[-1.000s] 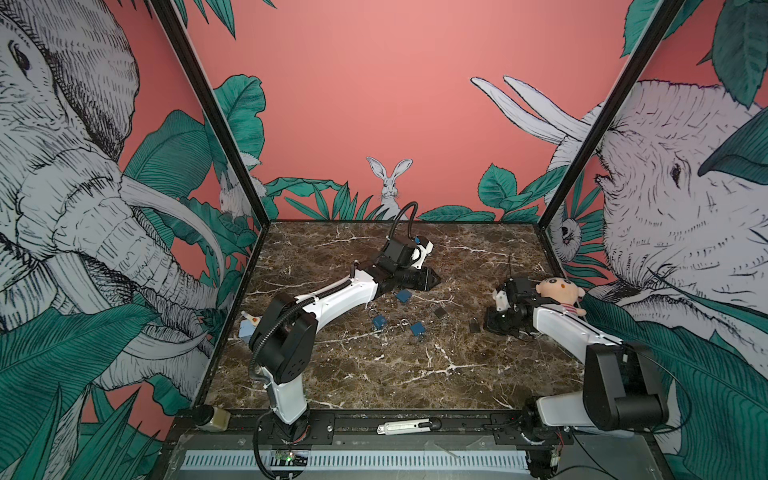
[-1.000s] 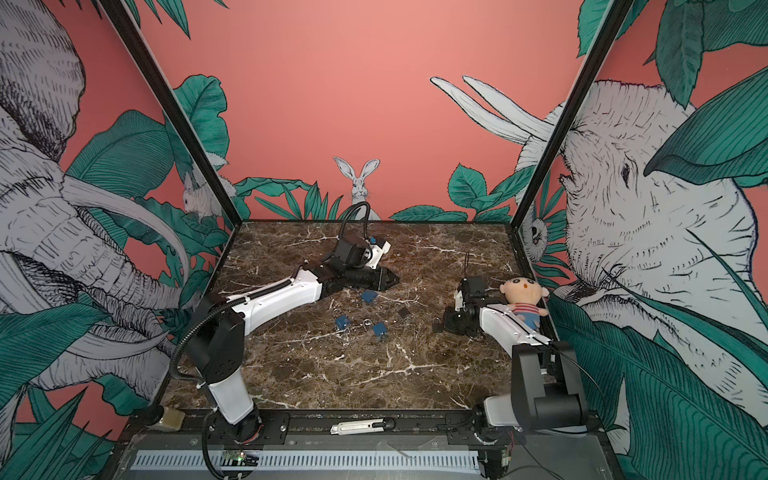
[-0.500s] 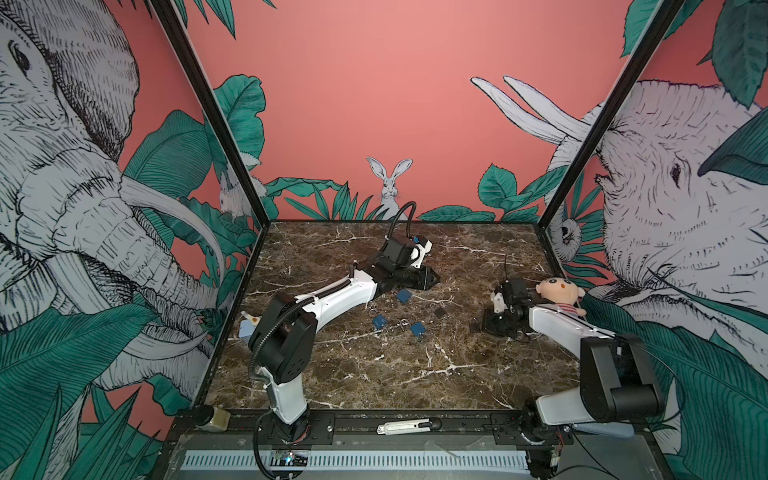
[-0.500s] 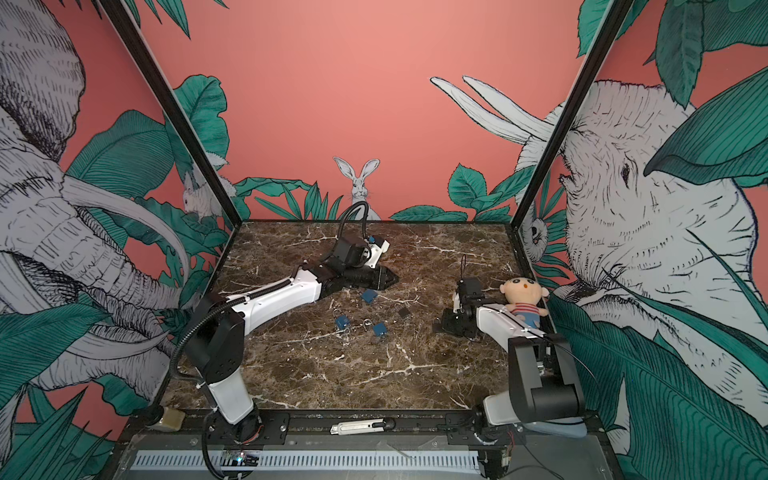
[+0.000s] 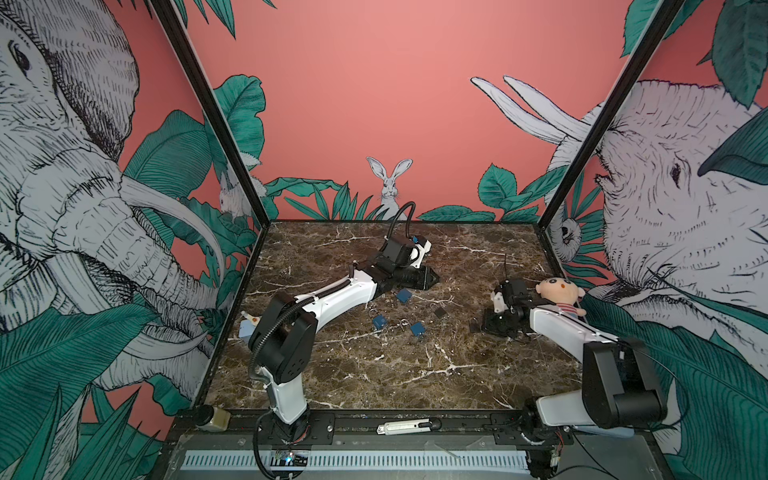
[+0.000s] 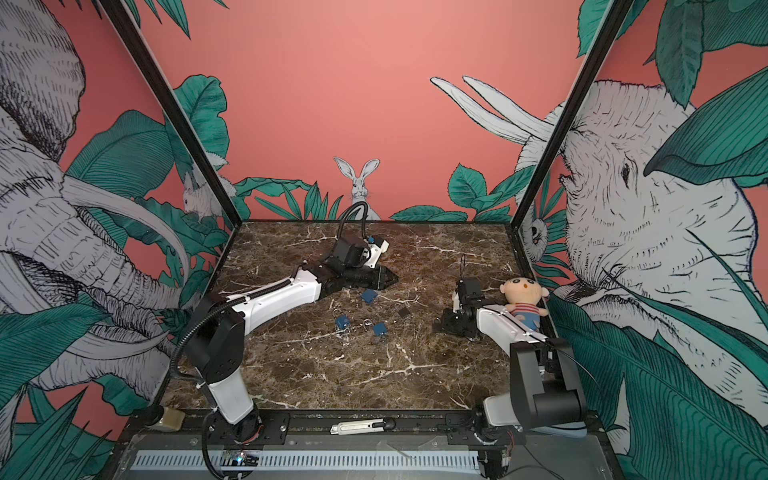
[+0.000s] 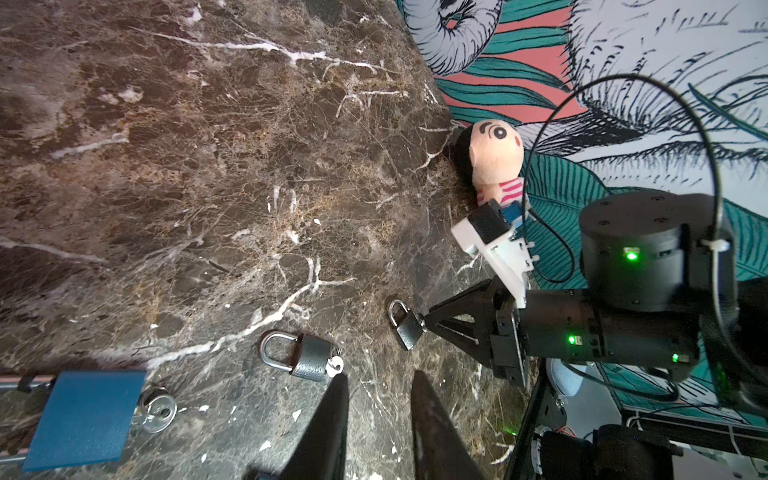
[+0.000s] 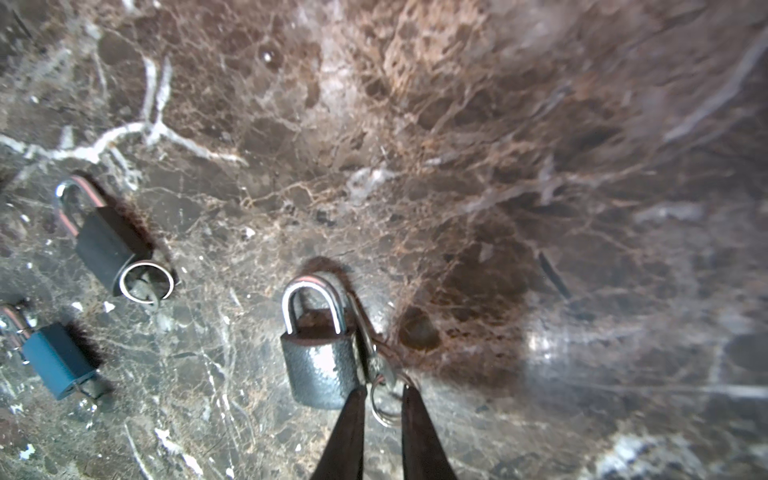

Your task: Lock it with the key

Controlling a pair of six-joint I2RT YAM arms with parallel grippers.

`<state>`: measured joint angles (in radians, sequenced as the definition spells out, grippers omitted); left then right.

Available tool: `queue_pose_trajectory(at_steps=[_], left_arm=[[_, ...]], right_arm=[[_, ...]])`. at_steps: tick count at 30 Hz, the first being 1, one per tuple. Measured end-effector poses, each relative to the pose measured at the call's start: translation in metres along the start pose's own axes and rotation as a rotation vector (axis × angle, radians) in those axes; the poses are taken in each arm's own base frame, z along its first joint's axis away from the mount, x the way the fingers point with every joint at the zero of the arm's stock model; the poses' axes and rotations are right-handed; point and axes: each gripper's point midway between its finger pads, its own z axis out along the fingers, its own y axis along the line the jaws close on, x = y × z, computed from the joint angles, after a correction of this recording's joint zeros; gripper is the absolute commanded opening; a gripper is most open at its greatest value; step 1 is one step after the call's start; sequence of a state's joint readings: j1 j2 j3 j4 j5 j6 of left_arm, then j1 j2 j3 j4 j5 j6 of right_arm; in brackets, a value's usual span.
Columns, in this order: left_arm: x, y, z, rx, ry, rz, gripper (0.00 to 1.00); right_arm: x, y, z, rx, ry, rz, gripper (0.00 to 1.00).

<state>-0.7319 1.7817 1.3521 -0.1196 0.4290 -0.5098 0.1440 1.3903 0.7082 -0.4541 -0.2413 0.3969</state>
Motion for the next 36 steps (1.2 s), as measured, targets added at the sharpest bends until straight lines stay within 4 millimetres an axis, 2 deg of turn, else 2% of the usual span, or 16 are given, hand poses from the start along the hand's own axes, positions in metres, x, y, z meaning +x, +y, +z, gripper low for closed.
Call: queue_pose_trajectory(at_steps=[5, 7, 14, 19, 24, 29, 36], left_arm=[[0.0, 0.006, -0.001, -0.009, -0.004, -0.008, 0.28], [0.004, 0.011, -0.003, -0.02, 0.0, -0.017, 0.29], [0.006, 0.036, -0.027, -0.072, -0.016, -0.052, 0.28], [0.005, 0.047, -0.042, -0.124, -0.041, -0.061, 0.28], [0.023, 0.061, -0.057, -0.177, -0.038, -0.082, 0.28], [0.035, 0.083, -0.081, -0.224, -0.059, -0.14, 0.27], [0.034, 0.101, -0.117, -0.268, -0.137, -0.193, 0.27]], right_arm=[[-0.004, 0.008, -0.017, -0.007, -0.043, -0.026, 0.21], [-0.007, 0.017, -0.024, -0.015, -0.067, -0.059, 0.22], [-0.017, 0.071, -0.036, -0.072, -0.117, -0.235, 0.24], [-0.034, 0.103, -0.024, -0.057, -0.114, -0.356, 0.3], [-0.036, 0.122, -0.001, -0.021, -0.082, -0.472, 0.35], [-0.029, 0.132, 0.018, 0.018, -0.045, -0.57, 0.39], [-0.026, 0.139, 0.033, 0.058, -0.026, -0.651, 0.43]])
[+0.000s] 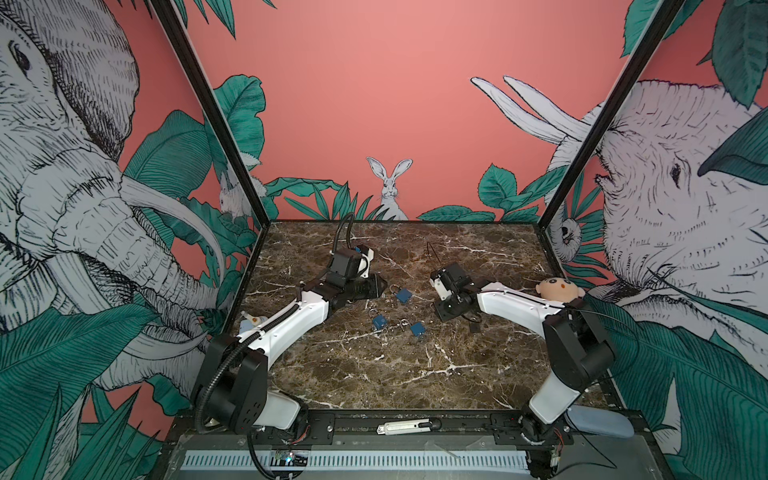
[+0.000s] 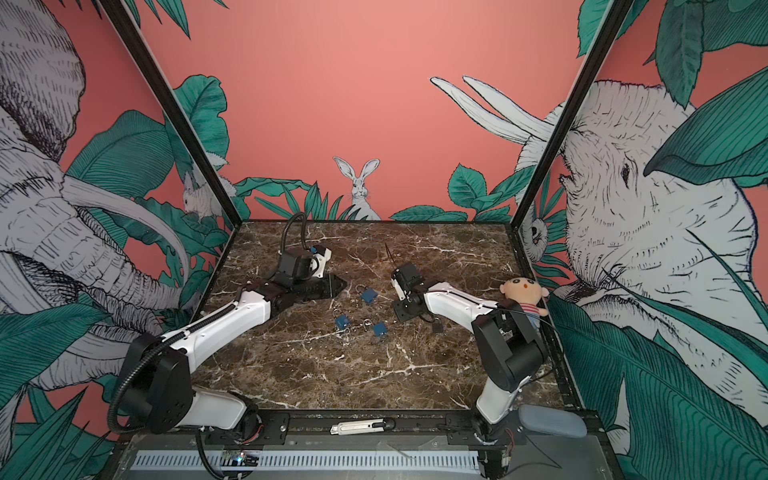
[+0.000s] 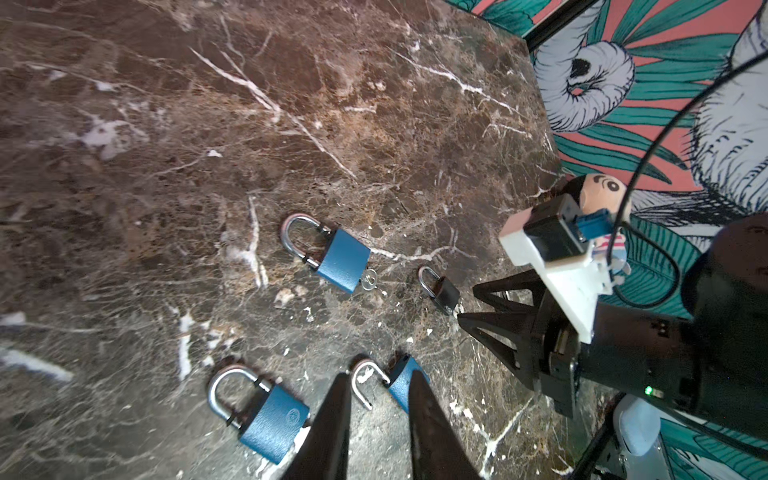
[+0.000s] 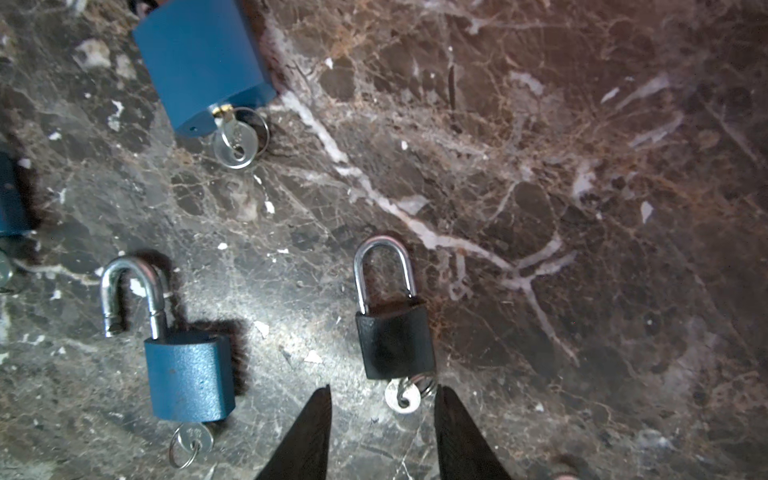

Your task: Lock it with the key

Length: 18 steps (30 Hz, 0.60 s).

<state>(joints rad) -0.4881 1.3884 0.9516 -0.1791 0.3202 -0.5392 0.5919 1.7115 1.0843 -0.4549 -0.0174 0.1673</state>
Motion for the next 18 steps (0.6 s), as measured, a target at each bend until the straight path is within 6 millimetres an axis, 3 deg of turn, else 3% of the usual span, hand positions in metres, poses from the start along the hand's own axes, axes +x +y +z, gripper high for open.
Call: queue_pose_trajectory(at_steps=[5, 18], left_arm=[[-0.005, -0.002, -0.01, 0.007, -0.026, -0.002, 0.27], [0.0, 0.003, -0.009, -0.002, -0.012, -0.014, 0.27]], right_arm=[[-0.004, -0.004, 0.007, 0.045, 0.007, -0.033, 0.44], [0.003, -0.011, 0.024, 0.089, 0.052, -0.078, 0.45]])
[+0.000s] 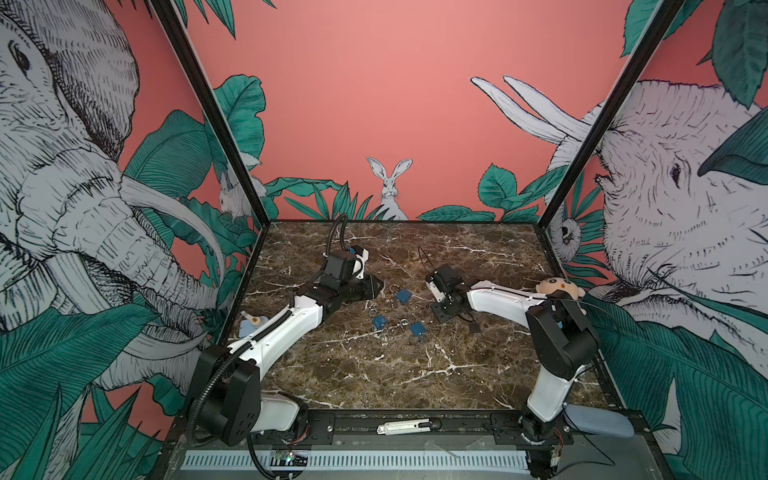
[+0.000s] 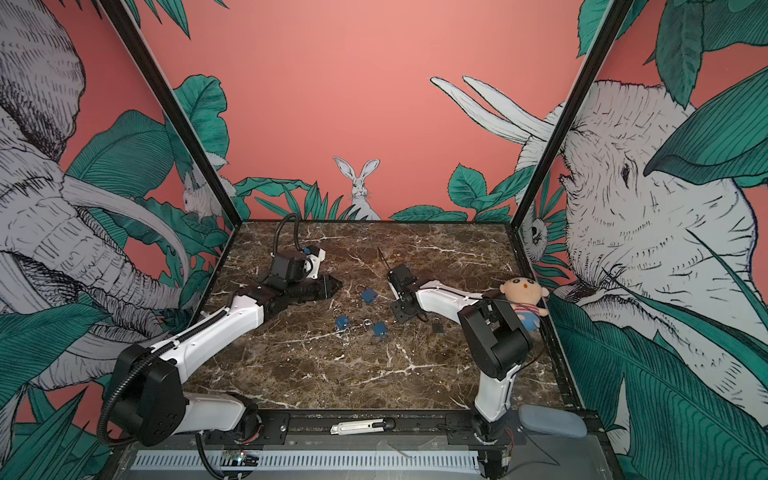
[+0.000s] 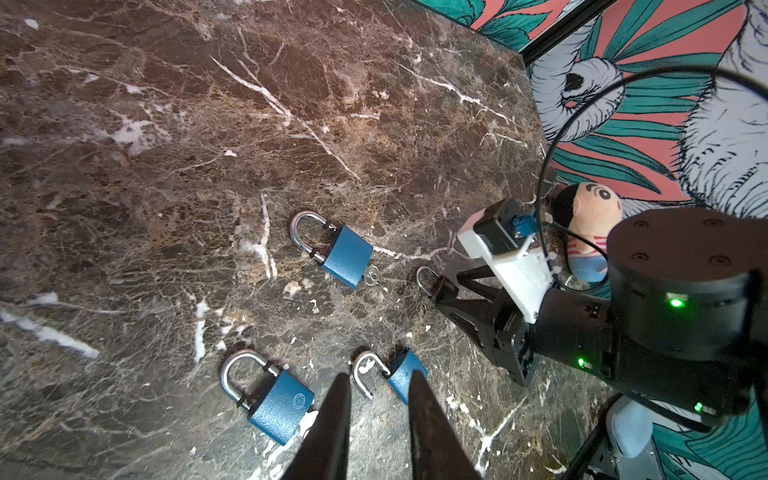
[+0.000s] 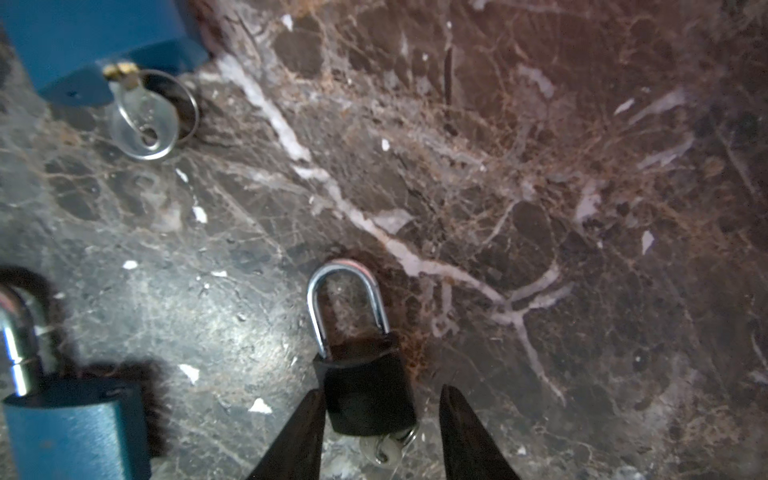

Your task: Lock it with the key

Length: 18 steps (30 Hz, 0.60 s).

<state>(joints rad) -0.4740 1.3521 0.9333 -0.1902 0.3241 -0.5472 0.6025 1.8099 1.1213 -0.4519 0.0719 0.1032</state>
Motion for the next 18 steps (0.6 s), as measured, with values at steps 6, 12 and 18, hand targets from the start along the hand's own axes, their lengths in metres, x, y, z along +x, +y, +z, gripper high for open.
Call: queue_pose_trajectory(at_steps=[6, 12, 18], left_arm=[[0.0019, 0.002, 0.0029, -0.004, 0.009, -0.006, 0.27], [0.0057, 0.0043, 0.0074, -0.005, 0.028, -0.012, 0.27], [0.0057, 0.0048, 0.0077, -0.004, 0.03, -0.014, 0.27]], right_arm=[[-0.0005, 0.0014, 0.0061, 0.0, 0.009, -0.007, 0.45], [-0.0019, 0.0034, 0.007, -0.002, 0.01, -0.018, 0.41], [-0.0033, 0.0041, 0.0079, -0.005, 0.011, -0.025, 0.3]])
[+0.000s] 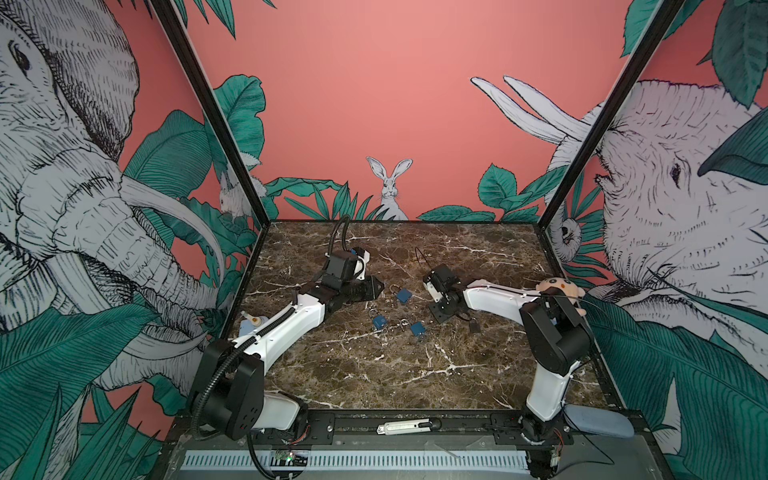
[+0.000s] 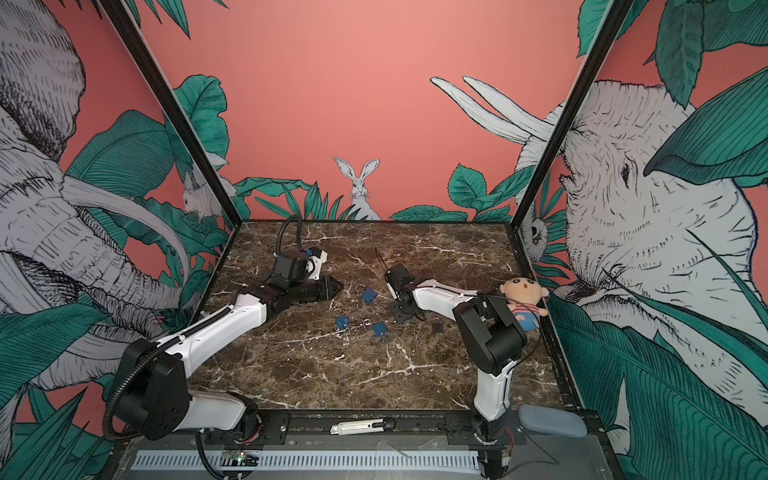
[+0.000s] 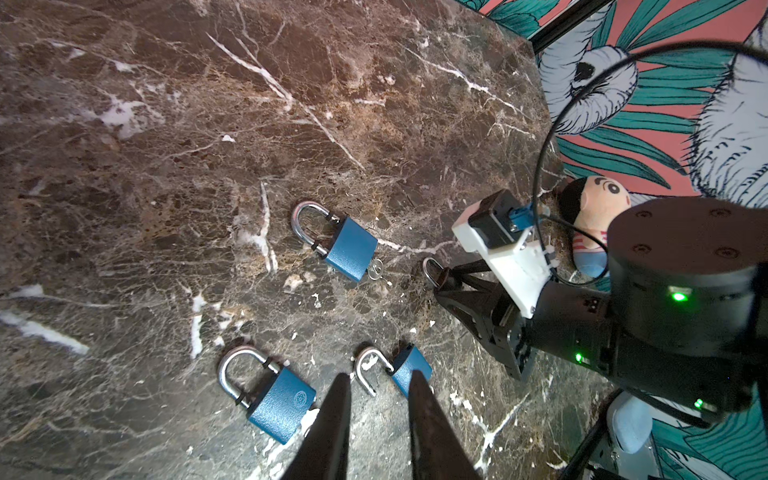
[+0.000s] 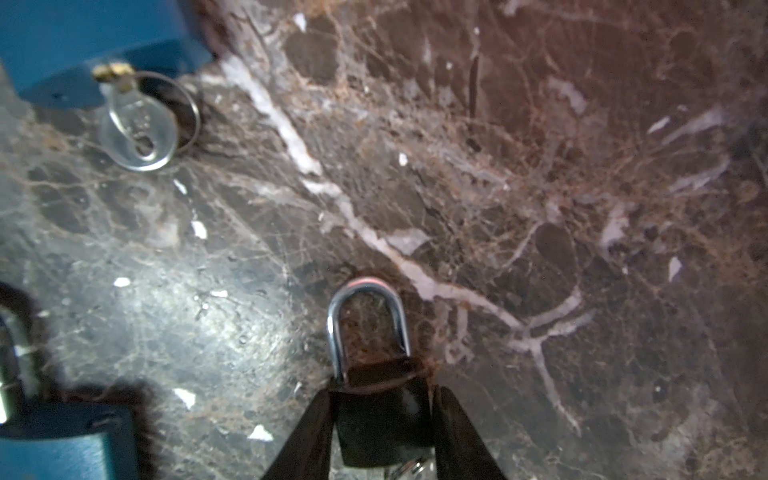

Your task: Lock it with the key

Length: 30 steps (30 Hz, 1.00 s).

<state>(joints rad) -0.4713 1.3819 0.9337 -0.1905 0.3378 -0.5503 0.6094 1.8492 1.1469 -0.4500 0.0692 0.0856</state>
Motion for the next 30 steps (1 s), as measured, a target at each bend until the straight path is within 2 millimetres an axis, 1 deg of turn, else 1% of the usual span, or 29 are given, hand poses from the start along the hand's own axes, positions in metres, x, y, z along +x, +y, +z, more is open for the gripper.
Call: queue_pose_trajectory(at_steps=[4, 10, 12, 14, 16, 20, 21, 25, 30], left_arm=[[0.0, 0.001, 0.0, -0.001, 0.001, -0.002, 0.27], [0.0, -0.002, -0.001, 0.009, 0.007, -0.001, 0.25], [-0.001, -0.005, -0.001, 0.022, 0.009, 0.0, 0.24], [0.0, -0.008, -0.001, 0.04, 0.016, 0.001, 0.24], [0.001, -0.012, 0.001, 0.064, 0.027, 0.0, 0.24], [0.005, -0.017, 0.009, 0.113, 0.059, -0.007, 0.24], [0.007, -0.018, 0.011, 0.123, 0.068, -0.008, 0.24], [0.014, -0.026, 0.017, 0.159, 0.107, -0.006, 0.29], [0.016, -0.049, 0.029, 0.23, 0.131, 0.018, 0.31]], right_arm=[[-0.001, 0.001, 0.0, 0.0, -0.001, -0.004, 0.21], [-0.001, 0.001, -0.002, -0.008, -0.005, -0.002, 0.19], [-0.002, 0.003, -0.008, -0.017, -0.013, -0.002, 0.18], [-0.005, 0.004, -0.018, -0.027, -0.035, -0.002, 0.17], [-0.011, 0.005, -0.032, -0.037, -0.071, -0.001, 0.17], [-0.024, 0.01, -0.064, -0.059, -0.156, -0.008, 0.16], [-0.027, 0.013, -0.072, -0.065, -0.175, -0.013, 0.16], [-0.031, 0.026, -0.089, -0.087, -0.209, -0.042, 0.16], [-0.039, 0.05, -0.111, -0.119, -0.252, -0.093, 0.16]])
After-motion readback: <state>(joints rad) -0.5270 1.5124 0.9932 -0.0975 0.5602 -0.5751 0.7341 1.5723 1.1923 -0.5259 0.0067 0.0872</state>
